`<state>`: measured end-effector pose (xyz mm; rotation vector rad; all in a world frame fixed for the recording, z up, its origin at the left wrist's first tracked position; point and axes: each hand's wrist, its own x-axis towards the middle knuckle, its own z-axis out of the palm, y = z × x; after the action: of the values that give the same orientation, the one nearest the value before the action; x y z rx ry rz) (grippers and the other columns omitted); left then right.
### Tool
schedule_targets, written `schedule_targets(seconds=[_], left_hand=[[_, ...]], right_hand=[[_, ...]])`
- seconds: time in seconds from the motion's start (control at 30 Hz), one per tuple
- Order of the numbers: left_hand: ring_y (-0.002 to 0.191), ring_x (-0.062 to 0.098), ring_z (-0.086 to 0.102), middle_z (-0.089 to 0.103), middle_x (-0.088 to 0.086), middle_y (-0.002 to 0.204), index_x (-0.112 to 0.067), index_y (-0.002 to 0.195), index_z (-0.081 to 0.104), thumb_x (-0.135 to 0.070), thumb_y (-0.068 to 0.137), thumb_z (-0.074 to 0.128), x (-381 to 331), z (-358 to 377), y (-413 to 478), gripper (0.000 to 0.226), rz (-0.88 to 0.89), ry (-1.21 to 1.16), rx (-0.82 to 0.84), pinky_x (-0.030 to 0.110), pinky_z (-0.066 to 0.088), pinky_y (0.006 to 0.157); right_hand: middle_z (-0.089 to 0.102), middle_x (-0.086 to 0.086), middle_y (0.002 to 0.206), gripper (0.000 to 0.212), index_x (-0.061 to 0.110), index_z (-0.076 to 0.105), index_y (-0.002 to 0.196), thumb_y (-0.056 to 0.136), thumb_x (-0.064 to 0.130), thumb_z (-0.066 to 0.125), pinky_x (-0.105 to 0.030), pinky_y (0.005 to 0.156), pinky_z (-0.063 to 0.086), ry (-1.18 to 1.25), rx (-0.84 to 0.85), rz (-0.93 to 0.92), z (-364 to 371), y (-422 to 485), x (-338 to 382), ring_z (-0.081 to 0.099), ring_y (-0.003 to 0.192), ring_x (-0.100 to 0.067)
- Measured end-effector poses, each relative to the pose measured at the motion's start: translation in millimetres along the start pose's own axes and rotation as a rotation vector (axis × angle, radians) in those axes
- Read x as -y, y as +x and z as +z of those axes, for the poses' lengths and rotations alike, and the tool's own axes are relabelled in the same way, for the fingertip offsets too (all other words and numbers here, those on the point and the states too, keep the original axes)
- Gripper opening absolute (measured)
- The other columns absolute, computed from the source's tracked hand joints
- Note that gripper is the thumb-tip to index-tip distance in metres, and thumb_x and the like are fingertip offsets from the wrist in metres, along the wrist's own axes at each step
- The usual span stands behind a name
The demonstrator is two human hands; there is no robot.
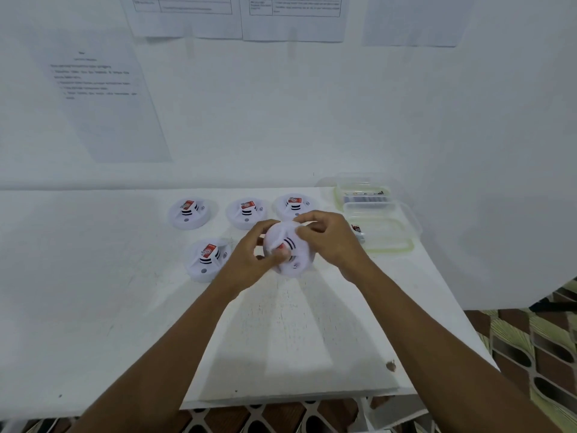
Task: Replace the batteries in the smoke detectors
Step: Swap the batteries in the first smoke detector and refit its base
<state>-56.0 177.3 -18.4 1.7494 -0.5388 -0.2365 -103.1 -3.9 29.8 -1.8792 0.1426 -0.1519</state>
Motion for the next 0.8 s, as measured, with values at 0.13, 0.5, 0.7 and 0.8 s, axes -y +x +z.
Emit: schedule_targets(seconds=[0.13,0.5,0.7,0.8], left_hand=[[0.110,0.025,0.063,0.060,-0.002,0.123,-0.032,0.126,0.049,-0.032,0.082,0.071,-2,-6,2,0.050,-0.108,-0.197,0.132,0.045,0.058,0.083],[0.109,0.014,0.065,0.056,-0.015,0.128,-0.036,0.137,0.040,-0.023,0.092,0.062,20,15,2,0.052,-0.140,-0.300,0.038,0.038,0.059,0.078],[0.099,0.013,0.068,0.059,-0.002,0.123,-0.026,0.128,0.046,-0.012,0.093,0.061,25,21,16,0.041,0.026,-0.160,-0.087,0.036,0.060,0.072],[0.103,0.019,0.066,0.059,0.007,0.125,-0.019,0.129,0.049,-0.015,0.093,0.060,35,22,27,0.038,0.070,-0.081,-0.094,0.033,0.060,0.072]], right_hand=[[0.075,-0.008,0.091,0.017,0.025,0.065,0.106,0.090,0.029,0.068,-0.037,0.070,0.056,0.154,-0.003,0.027,-5,6,-10,0.072,0.088,-0.026],[0.063,0.011,0.122,0.057,0.022,0.055,0.131,0.079,0.013,0.079,-0.038,0.084,0.060,0.046,-0.029,-0.122,15,-9,-72,0.065,0.108,-0.015],[0.060,0.004,0.125,0.063,0.026,0.054,0.133,0.075,0.024,0.080,-0.040,0.072,0.061,-0.088,-0.077,-0.254,10,9,-85,0.064,0.107,-0.019],[0.061,0.003,0.123,0.064,0.030,0.054,0.132,0.075,0.027,0.081,-0.042,0.069,0.061,-0.079,-0.071,-0.227,7,19,-89,0.066,0.102,-0.020]])
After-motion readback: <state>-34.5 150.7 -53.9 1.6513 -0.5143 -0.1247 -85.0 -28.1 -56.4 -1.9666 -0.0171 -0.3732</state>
